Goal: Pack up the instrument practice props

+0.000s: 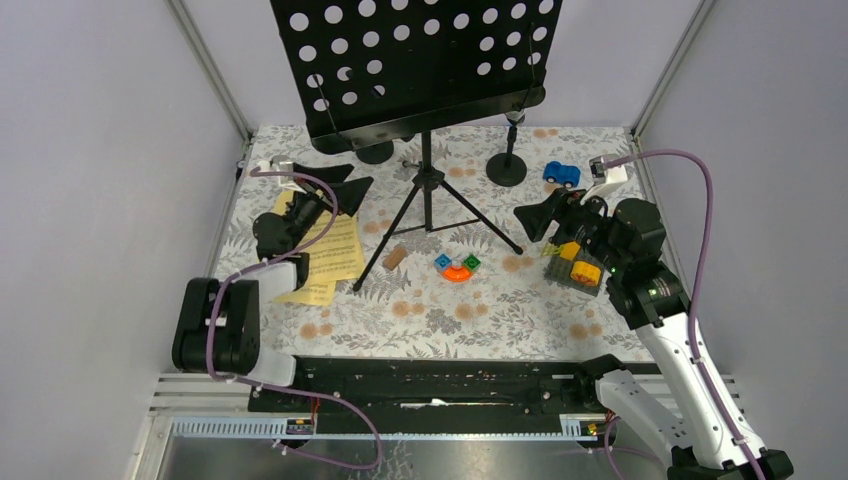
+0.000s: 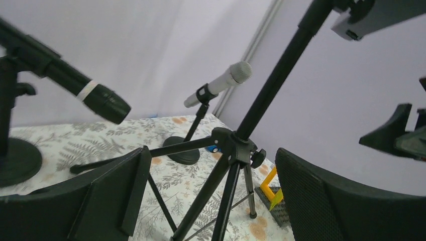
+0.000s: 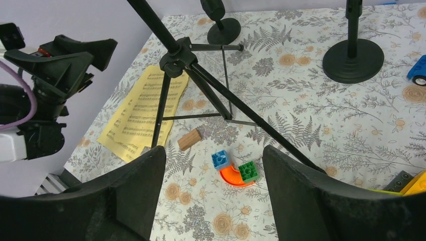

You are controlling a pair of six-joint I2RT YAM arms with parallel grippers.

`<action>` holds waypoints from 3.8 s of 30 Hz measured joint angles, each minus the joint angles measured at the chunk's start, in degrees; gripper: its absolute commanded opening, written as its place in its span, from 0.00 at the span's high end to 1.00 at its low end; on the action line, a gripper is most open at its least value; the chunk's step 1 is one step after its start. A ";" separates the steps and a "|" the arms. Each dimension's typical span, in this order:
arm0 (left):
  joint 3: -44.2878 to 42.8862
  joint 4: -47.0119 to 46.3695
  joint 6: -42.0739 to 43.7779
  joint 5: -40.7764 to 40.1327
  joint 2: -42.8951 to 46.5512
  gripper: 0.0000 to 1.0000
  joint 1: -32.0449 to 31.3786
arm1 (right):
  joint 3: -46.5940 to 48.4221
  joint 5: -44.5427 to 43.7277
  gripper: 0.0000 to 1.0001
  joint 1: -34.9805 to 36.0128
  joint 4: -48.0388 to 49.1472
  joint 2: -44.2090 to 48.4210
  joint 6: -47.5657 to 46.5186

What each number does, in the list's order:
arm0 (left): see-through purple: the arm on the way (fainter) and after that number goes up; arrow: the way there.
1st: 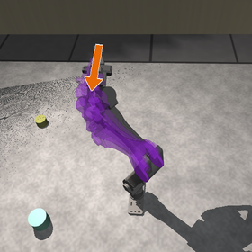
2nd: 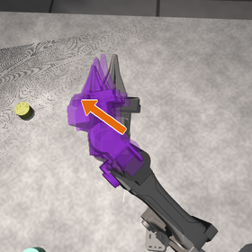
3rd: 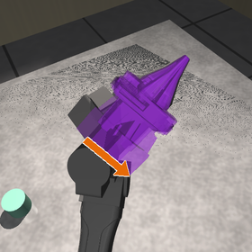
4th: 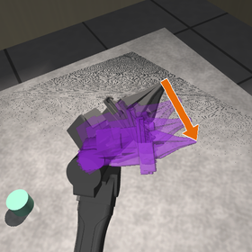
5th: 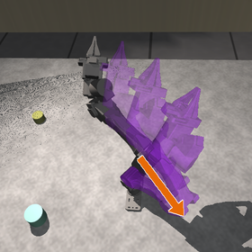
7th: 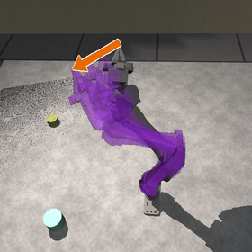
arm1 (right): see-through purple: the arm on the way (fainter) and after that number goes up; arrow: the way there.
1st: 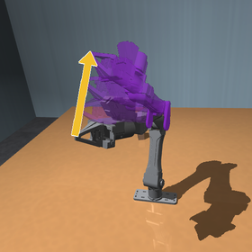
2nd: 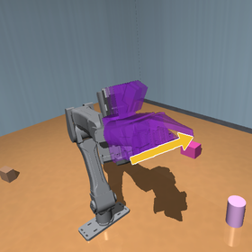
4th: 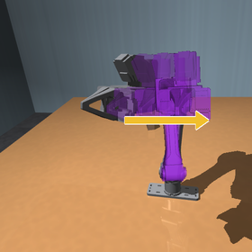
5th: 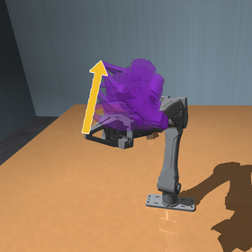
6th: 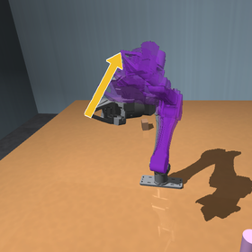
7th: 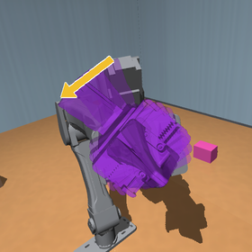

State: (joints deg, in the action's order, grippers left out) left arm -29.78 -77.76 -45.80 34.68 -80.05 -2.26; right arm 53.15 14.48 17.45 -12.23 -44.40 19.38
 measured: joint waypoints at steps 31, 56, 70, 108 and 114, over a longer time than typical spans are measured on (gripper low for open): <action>-41.77 -8.11 0.37 30.23 -32.65 0.24 -10.78 | -0.31 -0.44 0.23 0.00 -2.58 1.03 -1.16; -46.97 24.85 27.06 30.21 -31.41 0.98 -14.49 | -3.17 -3.02 0.24 0.00 -2.71 3.63 -0.39; -43.63 45.31 42.71 18.49 -22.67 1.00 -18.97 | -14.14 -1.49 0.29 0.00 12.70 -1.40 20.06; -34.97 45.81 45.64 6.08 -15.23 1.00 -23.19 | -13.14 -18.21 0.46 17.31 64.83 -42.42 61.79; -35.34 46.64 46.03 5.92 -15.23 1.00 -23.10 | -9.79 -16.28 0.53 17.31 67.56 -47.30 63.91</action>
State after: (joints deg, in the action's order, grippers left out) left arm -65.12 -31.11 0.23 40.60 -95.29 -25.36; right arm 43.35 -1.80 34.76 55.33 -91.70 83.29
